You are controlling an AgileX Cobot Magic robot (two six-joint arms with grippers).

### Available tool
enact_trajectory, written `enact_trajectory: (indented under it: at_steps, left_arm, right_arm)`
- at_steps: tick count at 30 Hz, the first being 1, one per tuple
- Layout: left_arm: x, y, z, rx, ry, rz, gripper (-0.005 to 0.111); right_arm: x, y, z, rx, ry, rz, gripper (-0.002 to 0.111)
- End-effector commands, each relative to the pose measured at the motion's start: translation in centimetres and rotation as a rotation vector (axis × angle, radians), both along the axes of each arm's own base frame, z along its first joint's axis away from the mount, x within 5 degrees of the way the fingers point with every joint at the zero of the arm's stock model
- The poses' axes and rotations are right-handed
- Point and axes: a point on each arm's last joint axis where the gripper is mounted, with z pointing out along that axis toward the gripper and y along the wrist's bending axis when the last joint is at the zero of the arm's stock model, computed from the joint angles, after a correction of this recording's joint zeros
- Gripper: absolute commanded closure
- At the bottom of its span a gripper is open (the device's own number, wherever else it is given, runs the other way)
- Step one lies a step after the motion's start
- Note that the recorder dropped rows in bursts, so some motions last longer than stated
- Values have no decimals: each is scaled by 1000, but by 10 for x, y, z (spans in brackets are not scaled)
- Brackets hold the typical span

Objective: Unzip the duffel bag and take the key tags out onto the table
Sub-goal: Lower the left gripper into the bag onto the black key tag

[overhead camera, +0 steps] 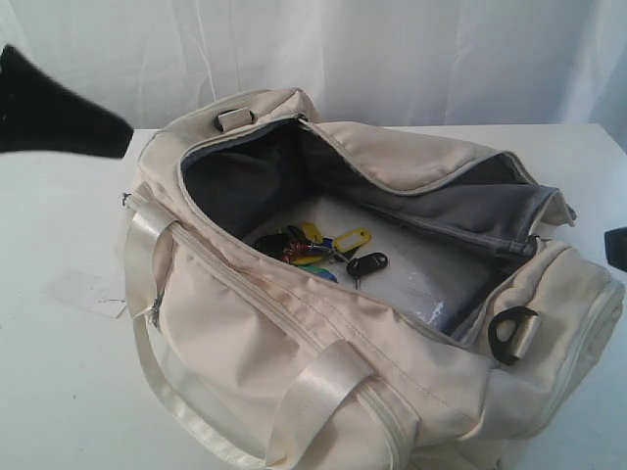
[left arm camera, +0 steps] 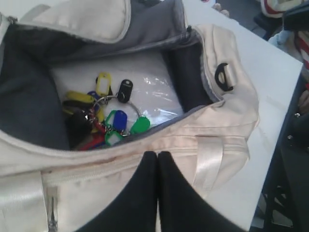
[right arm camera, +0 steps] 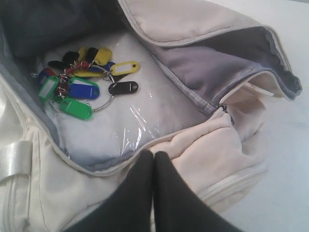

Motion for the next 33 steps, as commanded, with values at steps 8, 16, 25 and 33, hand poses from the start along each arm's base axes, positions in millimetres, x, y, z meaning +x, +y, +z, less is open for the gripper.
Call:
enact_trajectory:
  at_steps: [8,16,25,33]
  left_arm:
    - [44,-88,23,337,-16,-132,107]
    - [85,-153,-17,418,22,-181,107]
    - [123,-185,-73,490,17,-169,106]
    - [130,-207,-111,556,2,-216,7]
  right_arm:
    - [-1,-1,-2,-22,-1,5,108]
    - [-4,-2,-1,-110,-65,79,108]
    - [-4,-2,-1,-110,-65,79,108]
    - [-4,-2,-1,-110,-65,79,108]
